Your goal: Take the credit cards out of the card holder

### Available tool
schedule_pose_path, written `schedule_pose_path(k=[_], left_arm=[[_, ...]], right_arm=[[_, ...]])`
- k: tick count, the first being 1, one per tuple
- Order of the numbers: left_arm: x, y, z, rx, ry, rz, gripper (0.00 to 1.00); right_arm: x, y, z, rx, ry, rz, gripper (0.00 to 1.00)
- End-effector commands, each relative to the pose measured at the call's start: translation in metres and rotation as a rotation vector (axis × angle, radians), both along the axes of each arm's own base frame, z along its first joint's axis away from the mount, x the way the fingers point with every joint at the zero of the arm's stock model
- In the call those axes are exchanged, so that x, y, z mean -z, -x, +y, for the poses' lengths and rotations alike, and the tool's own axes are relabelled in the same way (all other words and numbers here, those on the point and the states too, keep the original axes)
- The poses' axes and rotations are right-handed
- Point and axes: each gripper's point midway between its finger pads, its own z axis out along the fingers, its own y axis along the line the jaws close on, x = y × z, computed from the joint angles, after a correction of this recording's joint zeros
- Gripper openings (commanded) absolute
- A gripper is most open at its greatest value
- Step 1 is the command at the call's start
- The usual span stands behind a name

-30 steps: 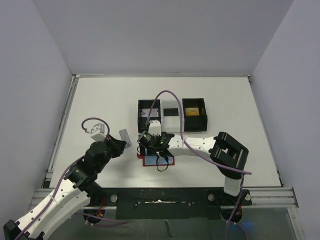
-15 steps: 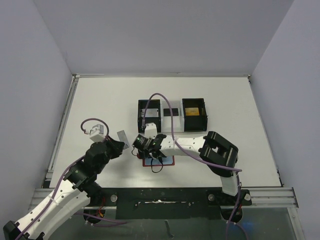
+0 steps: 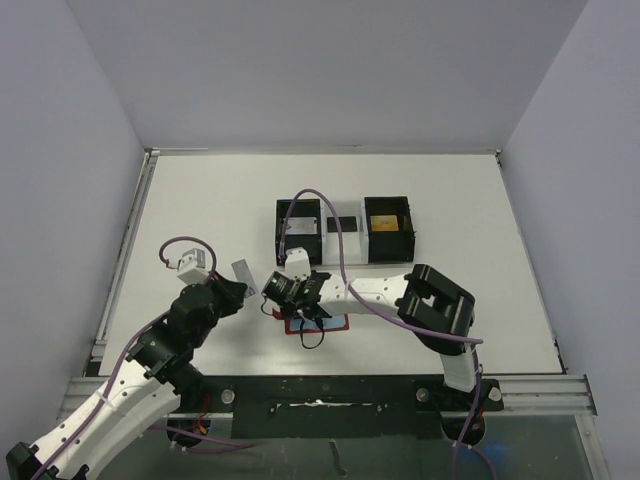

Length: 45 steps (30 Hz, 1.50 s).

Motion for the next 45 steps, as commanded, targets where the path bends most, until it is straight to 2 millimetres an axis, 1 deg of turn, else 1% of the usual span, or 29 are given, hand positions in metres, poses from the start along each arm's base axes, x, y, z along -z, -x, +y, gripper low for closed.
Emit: schedule_pose_path(k=[1, 5, 8, 11, 14, 15, 16, 17, 18, 20, 22, 23, 25, 27, 29, 31, 33, 35, 37, 38, 41, 42, 45], left_arm=[[-0.03, -0.006, 0.001, -0.021, 0.039, -0.062, 0.0], [-0.031, -0.004, -0.007, 0.025, 0.049, -0.064, 0.0], [-0.031, -0.004, -0.014, 0.057, 0.062, -0.065, 0.0], [-0.03, -0.005, -0.021, 0.081, 0.072, -0.064, 0.0], [-0.029, -0.008, -0.028, 0.102, 0.079, -0.057, 0.0], [-0.029, -0.008, -0.03, 0.112, 0.08, -0.055, 0.0], [-0.03, -0.008, -0.033, 0.122, 0.083, -0.055, 0.0], [-0.03, -0.008, -0.036, 0.137, 0.085, -0.054, 0.0], [-0.031, -0.008, -0.039, 0.15, 0.088, -0.055, 0.0], [-0.032, -0.008, -0.044, 0.175, 0.096, -0.056, 0.0], [-0.031, -0.008, -0.048, 0.19, 0.108, -0.049, 0.0], [-0.03, -0.008, -0.05, 0.195, 0.114, -0.048, 0.0], [-0.032, -0.009, -0.055, 0.209, 0.13, -0.051, 0.0], [-0.033, -0.009, -0.061, 0.235, 0.148, -0.058, 0.0], [-0.032, -0.01, -0.066, 0.26, 0.159, -0.057, 0.0], [-0.031, -0.013, -0.07, 0.28, 0.175, -0.05, 0.0], [-0.031, -0.013, -0.076, 0.338, 0.212, -0.043, 0.0], [-0.032, -0.016, -0.076, 0.371, 0.262, -0.031, 0.0], [-0.035, -0.018, -0.076, 0.41, 0.332, -0.04, 0.0], [-0.037, -0.017, -0.077, 0.438, 0.364, -0.05, 0.0], [-0.047, -0.017, -0.077, 0.491, 0.416, -0.103, 0.0], [-0.046, -0.014, -0.079, 0.512, 0.42, -0.101, 0.0], [-0.05, -0.009, -0.087, 0.574, 0.451, -0.123, 0.0]], right_arm=[[0.008, 0.003, -0.012, -0.019, 0.028, 0.006, 0.47], [-0.007, -0.004, 0.0, -0.04, -0.062, 0.001, 0.47], [-0.016, -0.01, 0.004, -0.046, -0.121, -0.005, 0.46], [-0.024, -0.018, 0.003, -0.04, -0.147, -0.023, 0.42], [-0.03, -0.021, 0.002, -0.045, -0.16, -0.027, 0.42], [-0.031, -0.02, 0.003, -0.056, -0.17, -0.026, 0.45], [-0.033, -0.02, 0.004, -0.064, -0.18, -0.023, 0.5], [-0.037, -0.019, 0.005, -0.069, -0.192, -0.024, 0.58], [-0.04, -0.019, 0.006, -0.076, -0.199, -0.025, 0.61], [-0.054, -0.019, 0.007, -0.081, -0.229, -0.044, 0.65], [-0.07, -0.02, 0.006, -0.081, -0.279, -0.068, 0.72], [-0.082, -0.023, 0.005, -0.081, -0.32, -0.083, 0.74], [-0.095, -0.027, -0.001, -0.075, -0.378, -0.106, 0.74], [-0.103, -0.033, -0.01, -0.067, -0.439, -0.12, 0.75], [-0.103, -0.038, -0.023, -0.064, -0.5, -0.129, 0.77], [-0.109, -0.043, -0.033, -0.059, -0.573, -0.161, 0.81], [-0.126, -0.046, -0.036, -0.095, -0.668, -0.233, 0.84], [-0.137, -0.048, -0.048, -0.095, -0.724, -0.294, 0.86], [-0.152, -0.047, -0.054, -0.136, -0.799, -0.326, 0.86], [-0.161, -0.045, -0.056, -0.167, -0.846, -0.33, 0.86], [-0.172, -0.041, -0.06, -0.225, -0.942, -0.293, 0.84], [-0.174, -0.039, -0.06, -0.25, -0.962, -0.283, 0.84], [-0.181, -0.034, -0.053, -0.305, -1.006, -0.261, 0.82]])
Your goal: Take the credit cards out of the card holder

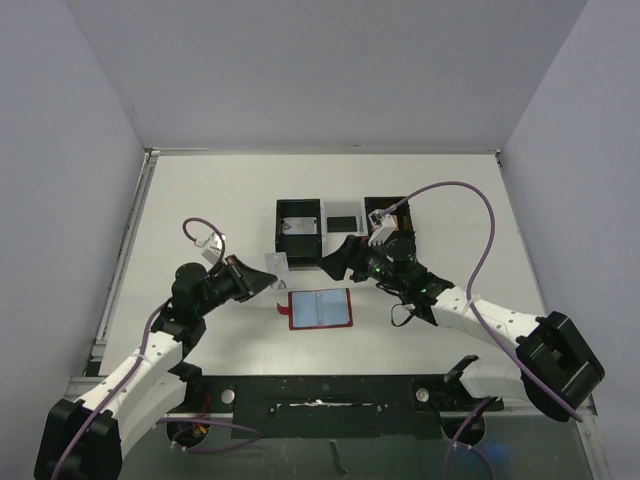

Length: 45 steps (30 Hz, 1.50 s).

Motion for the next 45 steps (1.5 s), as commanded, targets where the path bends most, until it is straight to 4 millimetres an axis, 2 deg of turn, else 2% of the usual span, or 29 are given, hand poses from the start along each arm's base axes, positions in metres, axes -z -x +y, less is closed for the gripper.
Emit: schedule_pose_path(k=[1, 5, 10, 18, 26, 32, 35, 36, 38, 42, 43, 45], left_arm=[[-0.049, 0.012, -0.024, 0.178, 0.154, -0.171, 0.0], [-0.06, 0.019, -0.029, 0.218, 0.242, -0.204, 0.0], [-0.067, 0.02, -0.032, 0.244, 0.229, -0.224, 0.0], [-0.072, 0.029, -0.04, 0.323, 0.237, -0.228, 0.0], [-0.087, 0.036, -0.043, 0.364, 0.278, -0.268, 0.0], [-0.086, 0.038, -0.043, 0.37, 0.282, -0.26, 0.0], [-0.084, 0.037, -0.043, 0.369, 0.276, -0.252, 0.0], [-0.083, 0.036, -0.043, 0.363, 0.271, -0.244, 0.04], [-0.083, 0.032, -0.043, 0.351, 0.25, -0.245, 0.18], [-0.063, 0.015, -0.031, 0.23, 0.119, -0.182, 0.49], [-0.057, 0.011, -0.026, 0.193, 0.077, -0.158, 0.54], [-0.052, 0.005, -0.013, 0.118, -0.002, -0.139, 0.61]], right_arm=[[-0.051, 0.016, 0.027, -0.192, -0.183, -0.106, 0.8], [-0.056, 0.024, 0.041, -0.275, -0.253, -0.078, 0.74], [-0.061, 0.038, 0.055, -0.387, -0.325, -0.061, 0.68], [-0.067, 0.044, 0.066, -0.465, -0.37, -0.05, 0.56], [-0.067, 0.049, 0.072, -0.51, -0.4, -0.034, 0.42], [-0.075, 0.056, 0.07, -0.552, -0.411, -0.069, 0.18], [-0.086, 0.068, 0.071, -0.638, -0.431, -0.11, 0.0], [-0.088, 0.069, 0.07, -0.639, -0.435, -0.116, 0.0], [-0.09, 0.067, 0.068, -0.617, -0.433, -0.124, 0.0], [-0.076, 0.04, 0.059, -0.454, -0.322, -0.126, 0.0], [-0.066, 0.032, 0.055, -0.408, -0.256, -0.119, 0.0], [-0.062, 0.019, 0.05, -0.324, -0.171, -0.145, 0.0]])
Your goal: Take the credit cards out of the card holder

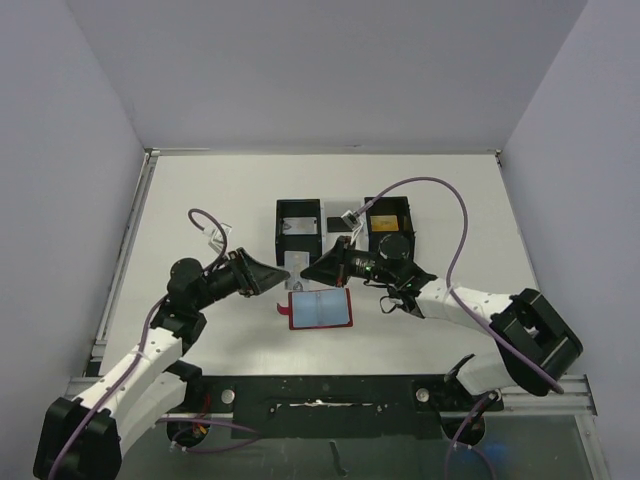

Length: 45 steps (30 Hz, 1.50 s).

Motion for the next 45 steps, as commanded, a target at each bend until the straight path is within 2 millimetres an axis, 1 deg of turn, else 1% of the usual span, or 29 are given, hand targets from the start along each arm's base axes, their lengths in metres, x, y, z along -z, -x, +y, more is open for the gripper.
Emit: schedule_pose_path(k=[1, 4, 6, 8, 9, 12, 14, 15, 18, 21, 24, 26, 30, 34, 39, 42, 45], left_arm=[[0.003, -0.023, 0.028, -0.198, -0.193, -0.012, 0.65], [0.006, -0.028, 0.047, -0.286, -0.308, -0.004, 0.67], [0.002, -0.031, 0.063, -0.354, -0.394, -0.003, 0.67], [-0.006, -0.035, 0.076, -0.414, -0.453, -0.019, 0.68], [-0.009, -0.038, 0.083, -0.449, -0.479, -0.018, 0.68], [-0.016, -0.046, 0.101, -0.534, -0.559, -0.015, 0.68], [-0.018, -0.05, 0.113, -0.589, -0.606, 0.005, 0.69], [-0.017, -0.051, 0.119, -0.61, -0.63, 0.01, 0.68], [-0.016, -0.053, 0.136, -0.68, -0.695, 0.022, 0.69], [-0.017, -0.053, 0.149, -0.729, -0.732, 0.016, 0.69], [-0.015, -0.053, 0.154, -0.749, -0.752, 0.003, 0.7], [-0.014, -0.053, 0.151, -0.731, -0.746, -0.006, 0.7], [-0.013, -0.053, 0.147, -0.705, -0.741, -0.009, 0.7], [-0.016, -0.052, 0.148, -0.71, -0.74, -0.014, 0.7], [-0.022, -0.05, 0.15, -0.721, -0.724, -0.033, 0.7], [-0.025, -0.05, 0.151, -0.731, -0.716, -0.041, 0.7], [-0.026, -0.05, 0.151, -0.732, -0.711, -0.049, 0.7]], right_arm=[[-0.013, -0.037, -0.012, 0.208, 0.134, -0.157, 0.0], [-0.013, -0.042, -0.016, 0.249, 0.204, -0.226, 0.0], [-0.015, -0.049, -0.017, 0.288, 0.269, -0.282, 0.0], [-0.017, -0.052, -0.014, 0.314, 0.351, -0.377, 0.0], [-0.018, -0.058, -0.016, 0.349, 0.408, -0.451, 0.0], [-0.023, -0.066, -0.014, 0.379, 0.523, -0.633, 0.0], [-0.026, -0.074, -0.011, 0.389, 0.579, -0.717, 0.0], [-0.025, -0.079, -0.009, 0.386, 0.605, -0.741, 0.0], [-0.014, -0.096, -0.004, 0.367, 0.722, -0.784, 0.0], [0.004, -0.114, -0.001, 0.342, 0.851, -0.819, 0.0], [0.019, -0.135, 0.001, 0.316, 0.951, -0.871, 0.0], [0.034, -0.141, 0.007, 0.234, 1.007, -0.911, 0.0], [0.048, -0.164, 0.017, 0.194, 1.087, -0.967, 0.0], [0.064, -0.179, 0.019, 0.16, 1.162, -0.975, 0.0], [0.074, -0.197, 0.013, 0.141, 1.212, -1.01, 0.0], [0.076, -0.208, 0.011, 0.128, 1.247, -1.038, 0.0], [0.079, -0.219, 0.015, 0.113, 1.238, -1.064, 0.0]])
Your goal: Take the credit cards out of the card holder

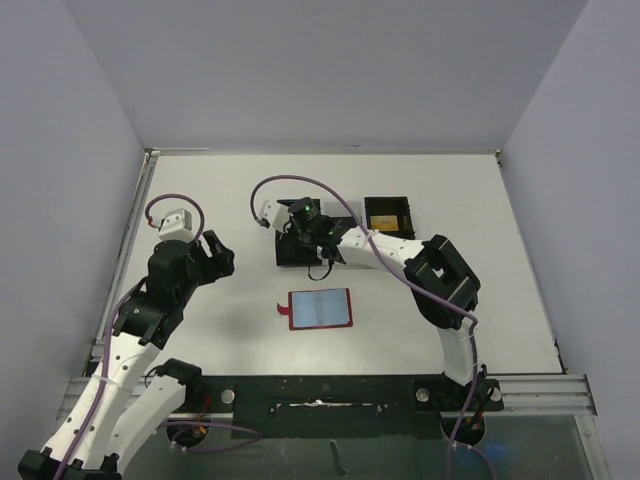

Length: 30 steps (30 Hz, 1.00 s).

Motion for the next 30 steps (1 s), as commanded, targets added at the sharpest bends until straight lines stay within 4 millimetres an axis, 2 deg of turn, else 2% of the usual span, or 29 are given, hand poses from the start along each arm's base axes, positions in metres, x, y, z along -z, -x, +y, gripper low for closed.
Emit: schedule_pose_path(k=[1, 8, 15, 17, 20, 22, 30], left_arm=[[-0.021, -0.006, 0.003, -0.009, 0.011, -0.072, 0.7], [-0.026, -0.006, 0.001, 0.013, 0.025, -0.089, 0.7], [-0.028, -0.006, 0.006, 0.001, 0.029, -0.099, 0.7], [-0.028, -0.006, 0.006, 0.004, 0.033, -0.101, 0.7], [-0.027, -0.007, 0.005, 0.01, 0.035, -0.097, 0.7], [-0.028, -0.007, 0.004, 0.014, 0.037, -0.099, 0.7], [-0.025, -0.008, 0.003, 0.024, 0.037, -0.091, 0.7]], right_arm=[[-0.021, -0.028, 0.009, -0.038, 0.003, -0.094, 0.0], [-0.013, -0.052, 0.009, -0.042, 0.045, -0.146, 0.04], [0.009, -0.048, 0.01, -0.111, 0.125, -0.083, 0.12], [0.013, -0.046, 0.009, -0.13, 0.127, -0.06, 0.18], [0.013, -0.045, 0.008, -0.137, 0.126, -0.032, 0.39], [0.011, -0.047, 0.008, -0.129, 0.119, -0.022, 0.45], [0.005, -0.06, 0.001, -0.053, 0.098, -0.039, 0.47]])
